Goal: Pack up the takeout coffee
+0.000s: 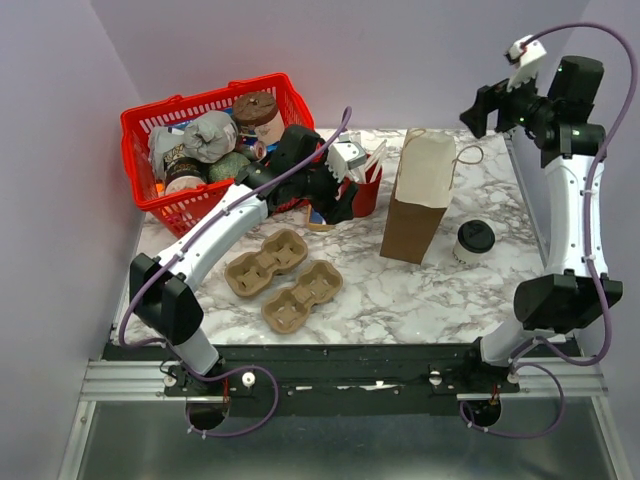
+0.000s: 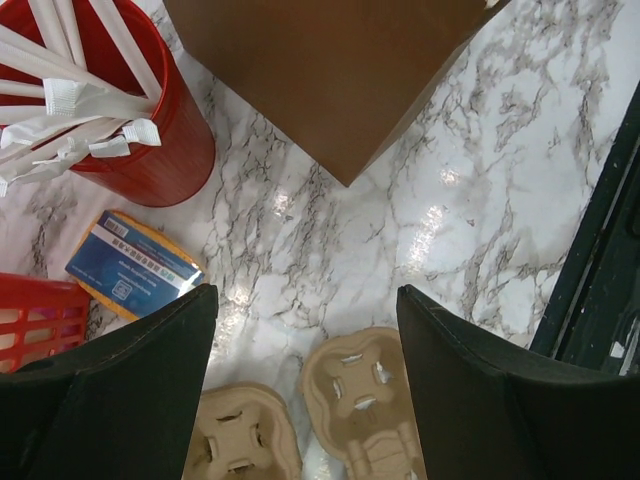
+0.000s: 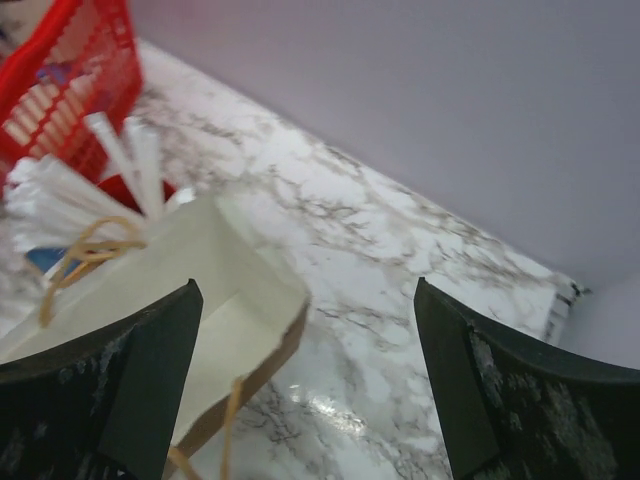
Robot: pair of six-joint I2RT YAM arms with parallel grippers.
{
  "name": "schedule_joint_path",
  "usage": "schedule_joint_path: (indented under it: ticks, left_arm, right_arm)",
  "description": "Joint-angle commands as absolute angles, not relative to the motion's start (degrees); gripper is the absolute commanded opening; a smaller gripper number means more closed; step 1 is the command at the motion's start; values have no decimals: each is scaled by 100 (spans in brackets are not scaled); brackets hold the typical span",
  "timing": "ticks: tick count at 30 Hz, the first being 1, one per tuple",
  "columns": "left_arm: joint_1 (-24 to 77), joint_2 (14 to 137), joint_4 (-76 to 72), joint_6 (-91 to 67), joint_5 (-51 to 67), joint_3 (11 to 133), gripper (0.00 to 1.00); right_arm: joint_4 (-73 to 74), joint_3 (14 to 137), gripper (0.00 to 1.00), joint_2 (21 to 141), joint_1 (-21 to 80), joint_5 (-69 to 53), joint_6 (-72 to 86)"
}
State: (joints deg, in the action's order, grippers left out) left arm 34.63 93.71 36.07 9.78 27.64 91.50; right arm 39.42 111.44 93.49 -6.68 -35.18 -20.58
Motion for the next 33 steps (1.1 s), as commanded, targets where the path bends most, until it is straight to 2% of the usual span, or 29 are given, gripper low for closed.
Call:
schedule_joint_path:
  ticks: [1,5,11,16,23,28,33]
  left_arm:
    - [3489,9290,3533,1020,3111,9264,80]
    - [3489,9211,3551,1046,2963,9176,80]
    - [3489,8991,3551,1151,2804,9044,80]
    - [3472,8982,3516,1081,2847,8912,80]
    - [3480,8904,3481,975,2874,8781,80]
    - [3472,8886,3428,967,2874,8692,80]
    - [3480,8921,3419,923,2918,8728,80]
  right_arm:
    - [3331,10988,95,9396,-1098,-2346,-976]
    - [3384,10120,94,8668,-1134,-2471,-547]
    - [4525,9019,89,7313,-1090,-2777,334]
    - [4869,8298,89,7146,-1081,-3462,273]
    - [4562,8341,93,6716,-1055,-3770,97]
    - [4447,8051,92,6872,-985,-3464,369]
    - [4439,7989,89,7224,-414,-3007,509]
